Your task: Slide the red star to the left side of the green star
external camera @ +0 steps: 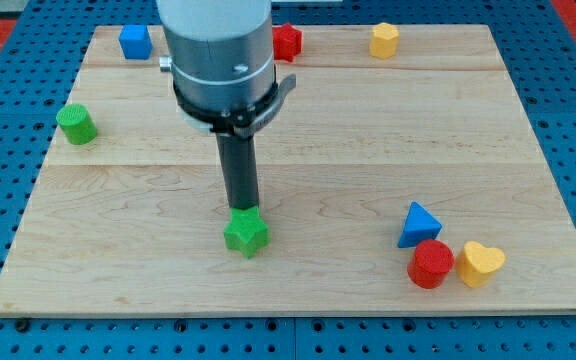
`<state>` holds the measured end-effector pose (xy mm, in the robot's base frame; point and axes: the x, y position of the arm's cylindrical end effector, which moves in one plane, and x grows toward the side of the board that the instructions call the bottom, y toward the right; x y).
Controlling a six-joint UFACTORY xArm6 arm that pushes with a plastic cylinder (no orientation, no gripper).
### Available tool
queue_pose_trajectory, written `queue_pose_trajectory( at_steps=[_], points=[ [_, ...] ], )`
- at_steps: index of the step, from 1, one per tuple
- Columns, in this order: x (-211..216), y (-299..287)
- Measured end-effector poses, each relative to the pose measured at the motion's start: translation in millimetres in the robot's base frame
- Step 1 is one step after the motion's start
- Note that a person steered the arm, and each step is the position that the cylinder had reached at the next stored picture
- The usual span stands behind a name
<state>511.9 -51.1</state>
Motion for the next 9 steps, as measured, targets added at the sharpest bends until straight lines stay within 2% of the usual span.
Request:
queue_pose_trajectory(
  at_steps=[1, 2, 4, 5, 6, 8, 9],
  points=[
    [-21, 25],
    [-71, 84],
    [-228, 197],
    [-282, 267],
    [-320, 241],
    [-319, 82],
    [-310, 26]
  ],
)
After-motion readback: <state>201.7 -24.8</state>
